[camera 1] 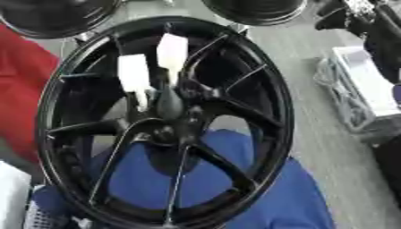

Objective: Pull the pin out of the wheel hub.

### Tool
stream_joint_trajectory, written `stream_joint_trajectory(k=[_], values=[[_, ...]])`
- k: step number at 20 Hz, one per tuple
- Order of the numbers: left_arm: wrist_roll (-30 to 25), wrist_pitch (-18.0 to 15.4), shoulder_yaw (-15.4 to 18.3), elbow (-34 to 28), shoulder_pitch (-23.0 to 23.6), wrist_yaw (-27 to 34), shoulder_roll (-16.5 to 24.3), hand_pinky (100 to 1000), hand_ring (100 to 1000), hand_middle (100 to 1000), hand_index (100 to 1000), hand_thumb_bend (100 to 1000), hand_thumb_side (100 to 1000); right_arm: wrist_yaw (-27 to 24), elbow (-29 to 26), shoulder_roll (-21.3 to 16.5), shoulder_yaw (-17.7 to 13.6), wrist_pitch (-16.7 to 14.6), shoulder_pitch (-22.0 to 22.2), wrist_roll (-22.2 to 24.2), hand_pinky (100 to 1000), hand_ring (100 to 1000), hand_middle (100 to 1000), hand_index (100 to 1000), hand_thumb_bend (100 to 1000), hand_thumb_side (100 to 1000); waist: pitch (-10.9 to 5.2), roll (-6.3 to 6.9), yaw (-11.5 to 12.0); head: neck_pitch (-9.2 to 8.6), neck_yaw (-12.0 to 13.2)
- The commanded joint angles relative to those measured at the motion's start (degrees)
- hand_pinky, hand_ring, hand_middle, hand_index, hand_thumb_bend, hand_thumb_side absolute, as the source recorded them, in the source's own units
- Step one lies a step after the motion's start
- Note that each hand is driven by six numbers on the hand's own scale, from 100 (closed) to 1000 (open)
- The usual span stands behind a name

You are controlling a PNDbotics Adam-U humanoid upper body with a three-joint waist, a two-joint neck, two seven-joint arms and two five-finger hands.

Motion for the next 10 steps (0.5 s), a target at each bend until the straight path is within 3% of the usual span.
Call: stream_joint_trajectory(k=[1,10], values=[[0.0,0.5,1.1,-1.4,-0.3,-0.2,2.5,831,747,685,817,330,551,0.0,-1.0,-1.6,-0.9,0.0,-0.5,-0.3,780,617,589,771,100,726,-1.45,-0.15,0.0,-0.22,-0.5],[-1.6,1.4,-0.2,-5.2,3.3,-2.4,4.6,836,769,718,839,366,570,0.3,-0.9,-1.2,-0.9,-0.2,-0.7,-0.6,783,624,596,775,100,729,-0.88,-0.14,-0.2,-0.63,-1.1]])
